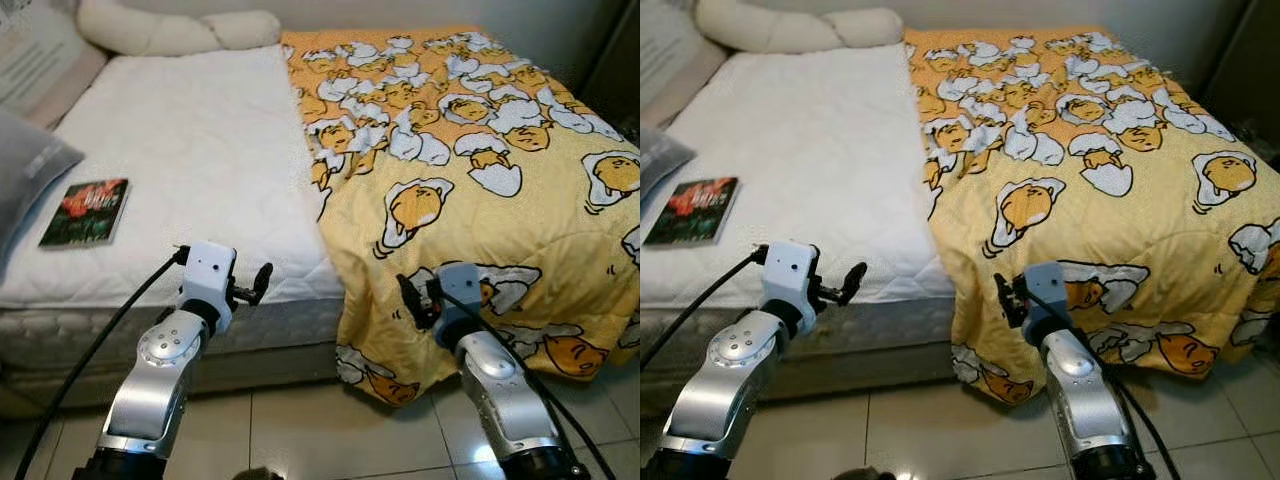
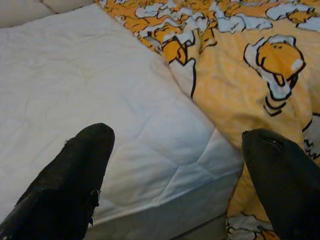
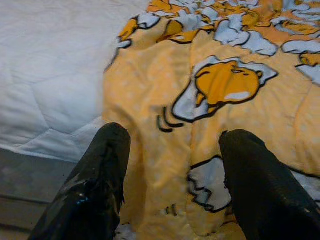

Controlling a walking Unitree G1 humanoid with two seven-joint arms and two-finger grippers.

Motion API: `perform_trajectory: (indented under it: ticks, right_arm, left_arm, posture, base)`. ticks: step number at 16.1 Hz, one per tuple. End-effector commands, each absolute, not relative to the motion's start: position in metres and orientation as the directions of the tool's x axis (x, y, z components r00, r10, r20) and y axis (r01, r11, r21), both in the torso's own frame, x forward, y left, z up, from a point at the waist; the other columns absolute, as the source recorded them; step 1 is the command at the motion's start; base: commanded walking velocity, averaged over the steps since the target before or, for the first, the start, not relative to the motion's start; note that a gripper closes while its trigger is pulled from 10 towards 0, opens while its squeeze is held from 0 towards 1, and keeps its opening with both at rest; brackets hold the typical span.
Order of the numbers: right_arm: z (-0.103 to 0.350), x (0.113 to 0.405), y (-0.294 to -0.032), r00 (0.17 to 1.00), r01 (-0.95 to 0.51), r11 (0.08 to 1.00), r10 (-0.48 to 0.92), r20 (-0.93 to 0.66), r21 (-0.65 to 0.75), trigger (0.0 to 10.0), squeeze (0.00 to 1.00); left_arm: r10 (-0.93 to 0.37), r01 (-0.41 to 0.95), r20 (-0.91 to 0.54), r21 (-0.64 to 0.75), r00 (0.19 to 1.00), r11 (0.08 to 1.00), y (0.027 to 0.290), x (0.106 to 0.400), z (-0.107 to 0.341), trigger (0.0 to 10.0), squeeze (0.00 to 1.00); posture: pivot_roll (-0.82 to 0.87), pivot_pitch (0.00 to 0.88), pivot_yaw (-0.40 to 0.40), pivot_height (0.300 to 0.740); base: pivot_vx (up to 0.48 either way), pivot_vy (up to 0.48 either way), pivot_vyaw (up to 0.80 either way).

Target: Clean up the room

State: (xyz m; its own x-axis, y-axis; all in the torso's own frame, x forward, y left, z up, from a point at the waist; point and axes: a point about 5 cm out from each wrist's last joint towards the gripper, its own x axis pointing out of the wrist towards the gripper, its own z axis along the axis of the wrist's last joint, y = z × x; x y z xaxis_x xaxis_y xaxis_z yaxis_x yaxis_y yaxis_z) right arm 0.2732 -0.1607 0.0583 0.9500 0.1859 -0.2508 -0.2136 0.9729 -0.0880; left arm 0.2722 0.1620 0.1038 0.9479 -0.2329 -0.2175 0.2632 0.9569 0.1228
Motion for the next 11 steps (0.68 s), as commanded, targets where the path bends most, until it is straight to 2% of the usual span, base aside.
perform_trajectory:
  ticks: [1, 4, 7, 11]
  right_arm:
    - [0.0676, 0.2800, -0.1561, 0.953, -0.230, 0.968, 0.204, -0.224, -0.096, 10.0, 0.00]
    - [0.0686, 0.2821, -0.1566, 0.953, -0.230, 0.968, 0.202, -0.227, -0.105, 10.0, 0.00]
    - [0.0700, 0.2847, -0.1566, 0.952, -0.235, 0.965, 0.204, -0.226, -0.116, 10.0, 0.00]
    - [0.0697, 0.2869, -0.1570, 0.954, -0.214, 0.972, 0.187, -0.233, -0.096, 10.0, 0.00]
  left_arm:
    - [-0.217, 0.246, -0.211, 0.124, 0.953, 0.961, 0.1660, 0.2739, 0.1059, 10.0, 0.00]
    - [-0.211, 0.239, -0.210, 0.121, 0.955, 0.963, 0.1662, 0.2744, 0.1061, 10.0, 0.00]
    - [-0.208, 0.236, -0.210, 0.119, 0.955, 0.964, 0.1658, 0.2751, 0.1063, 10.0, 0.00]
    - [-0.212, 0.240, -0.213, 0.119, 0.954, 0.963, 0.1660, 0.2743, 0.1059, 10.0, 0.00]
  posture:
    - [-0.04, 0.000, 0.022, 0.740]
    - [-0.04, 0.000, 0.021, 0.740]
    - [-0.04, 0.000, 0.019, 0.740]
    - [-0.03, 0.000, 0.015, 0.740]
  base:
    - [0.368, 0.000, 0.00]
    - [0.396, 0.000, 0.00]
    - [0.415, 0.000, 0.80]
    - [0.413, 0.000, 0.00]
